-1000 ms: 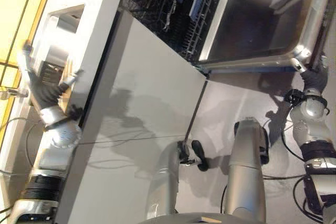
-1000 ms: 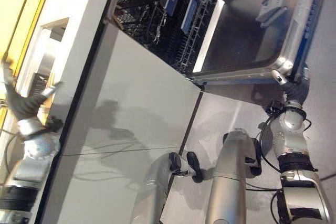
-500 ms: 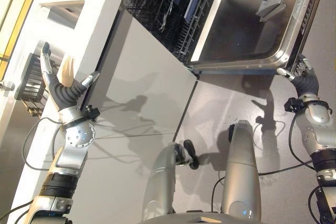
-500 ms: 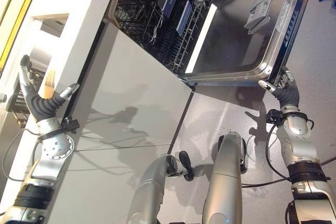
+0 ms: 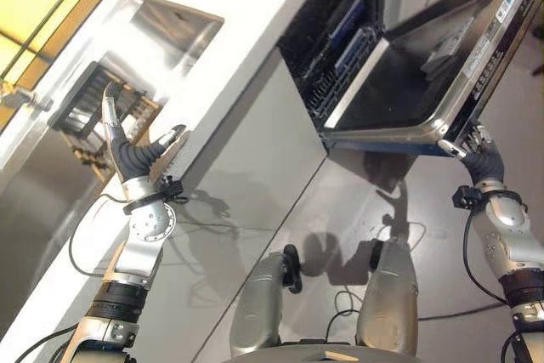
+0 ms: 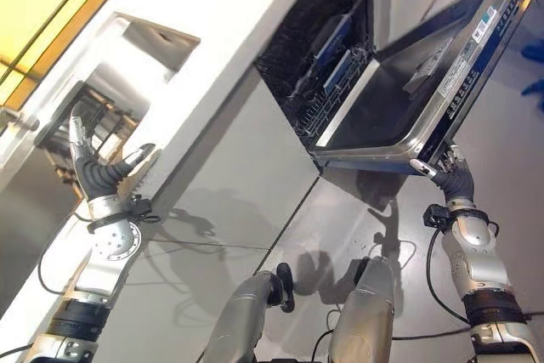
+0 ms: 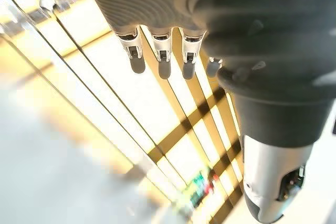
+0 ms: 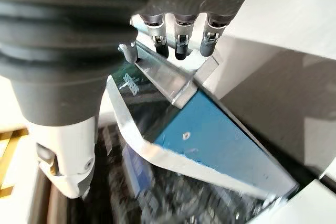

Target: Pick up plates and place into dishwasher.

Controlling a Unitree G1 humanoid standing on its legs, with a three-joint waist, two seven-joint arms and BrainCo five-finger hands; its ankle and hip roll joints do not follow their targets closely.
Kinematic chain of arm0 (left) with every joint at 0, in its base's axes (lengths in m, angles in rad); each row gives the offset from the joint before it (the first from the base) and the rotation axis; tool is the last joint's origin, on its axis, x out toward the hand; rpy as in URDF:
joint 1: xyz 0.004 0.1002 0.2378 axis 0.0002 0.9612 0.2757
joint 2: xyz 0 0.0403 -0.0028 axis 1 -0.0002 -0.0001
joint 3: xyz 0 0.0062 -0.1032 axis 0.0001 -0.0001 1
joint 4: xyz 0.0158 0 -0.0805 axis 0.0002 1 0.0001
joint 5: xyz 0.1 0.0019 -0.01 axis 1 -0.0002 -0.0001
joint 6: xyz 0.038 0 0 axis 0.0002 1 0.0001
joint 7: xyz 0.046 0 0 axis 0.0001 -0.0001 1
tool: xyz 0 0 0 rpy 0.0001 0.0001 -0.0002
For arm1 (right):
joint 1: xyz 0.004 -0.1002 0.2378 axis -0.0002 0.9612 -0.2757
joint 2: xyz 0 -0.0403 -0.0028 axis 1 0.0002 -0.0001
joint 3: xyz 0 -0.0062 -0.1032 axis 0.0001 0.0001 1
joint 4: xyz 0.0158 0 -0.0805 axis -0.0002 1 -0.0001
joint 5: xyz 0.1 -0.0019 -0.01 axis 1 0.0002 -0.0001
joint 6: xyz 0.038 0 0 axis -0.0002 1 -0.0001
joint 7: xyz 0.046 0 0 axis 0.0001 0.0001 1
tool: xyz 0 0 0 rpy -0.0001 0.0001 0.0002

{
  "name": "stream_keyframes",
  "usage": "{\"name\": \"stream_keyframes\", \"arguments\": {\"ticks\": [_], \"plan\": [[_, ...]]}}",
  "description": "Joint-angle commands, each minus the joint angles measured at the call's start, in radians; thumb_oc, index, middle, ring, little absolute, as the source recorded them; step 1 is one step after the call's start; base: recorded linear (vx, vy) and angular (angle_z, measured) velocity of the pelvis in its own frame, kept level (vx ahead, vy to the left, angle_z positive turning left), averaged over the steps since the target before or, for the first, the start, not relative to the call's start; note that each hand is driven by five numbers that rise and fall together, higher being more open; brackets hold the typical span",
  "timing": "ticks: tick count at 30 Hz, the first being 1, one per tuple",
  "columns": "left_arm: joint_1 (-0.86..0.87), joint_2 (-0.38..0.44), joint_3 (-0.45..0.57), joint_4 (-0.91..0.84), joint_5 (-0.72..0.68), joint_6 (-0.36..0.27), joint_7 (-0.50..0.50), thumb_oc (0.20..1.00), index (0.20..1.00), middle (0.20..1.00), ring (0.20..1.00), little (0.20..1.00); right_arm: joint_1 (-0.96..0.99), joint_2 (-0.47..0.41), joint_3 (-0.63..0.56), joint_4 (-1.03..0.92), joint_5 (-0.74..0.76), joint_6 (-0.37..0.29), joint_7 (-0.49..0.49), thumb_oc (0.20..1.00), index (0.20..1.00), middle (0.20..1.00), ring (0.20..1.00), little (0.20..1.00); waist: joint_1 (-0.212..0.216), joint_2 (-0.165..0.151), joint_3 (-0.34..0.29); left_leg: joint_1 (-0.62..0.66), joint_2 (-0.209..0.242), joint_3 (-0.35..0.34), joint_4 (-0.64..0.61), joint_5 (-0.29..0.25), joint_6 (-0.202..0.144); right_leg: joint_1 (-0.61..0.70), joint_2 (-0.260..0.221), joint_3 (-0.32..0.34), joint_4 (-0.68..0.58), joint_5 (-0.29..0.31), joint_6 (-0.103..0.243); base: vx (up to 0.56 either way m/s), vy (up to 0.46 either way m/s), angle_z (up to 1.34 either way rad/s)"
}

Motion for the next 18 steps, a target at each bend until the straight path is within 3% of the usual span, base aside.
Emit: {"name": "stream_keyframes", "arguments": {"ticks": [1, 5, 11, 18], "plan": [[-0.035, 0.208, 0.159, 0.056, 0.019, -0.002, -0.026, 1.000, 1.000, 1.000, 1.000, 1.000, -0.264, 0.102, 0.064, -0.176, -0.045, -0.201, 0.101, 1.000, 1.000, 1.000, 1.000, 1.000, 0.131, -0.170, -0.126, 0.016, -0.041, 0.036, -0.039, -0.040, 0.022, 0.271, -0.094, 0.171, -0.314, 0.175, 0.074, 0.18, -0.248, 0.32], [-0.001, 0.220, 0.196, 0.046, 0.012, -0.031, -0.083, 1.000, 1.000, 1.000, 1.000, 1.000, -0.243, 0.122, 0.068, -0.182, -0.052, -0.208, 0.079, 1.000, 1.000, 1.000, 1.000, 1.000, 0.185, -0.219, -0.188, 0.073, -0.035, 0.032, -0.109, -0.020, 0.012, 0.400, -0.079, 0.091, -0.458, 0.224, 0.101, 0.15, -0.167, 0.50], [0.048, 0.208, 0.240, 0.020, -0.010, -0.050, -0.152, 1.000, 1.000, 1.000, 1.000, 1.000, -0.242, 0.147, 0.070, -0.181, -0.082, -0.196, 0.062, 1.000, 1.000, 1.000, 1.000, 1.000, 0.246, -0.272, -0.245, 0.121, -0.032, 0.019, -0.156, -0.012, 0.009, 0.486, -0.069, 0.036, -0.535, 0.281, 0.136, 0.08, -0.087, 0.88], [0.092, 0.206, 0.288, -0.001, -0.022, -0.083, -0.217, 1.000, 1.000, 1.000, 1.000, 1.000, -0.212, 0.176, 0.067, -0.201, -0.108, -0.201, 0.045, 1.000, 1.000, 1.000, 1.000, 1.000, 0.270, -0.321, -0.284, 0.163, -0.018, 0.008, -0.209, 0.006, 0.009, 0.520, -0.043, 0.009, -0.568, 0.319, 0.151, 0.01, -0.110, 0.03]]}}
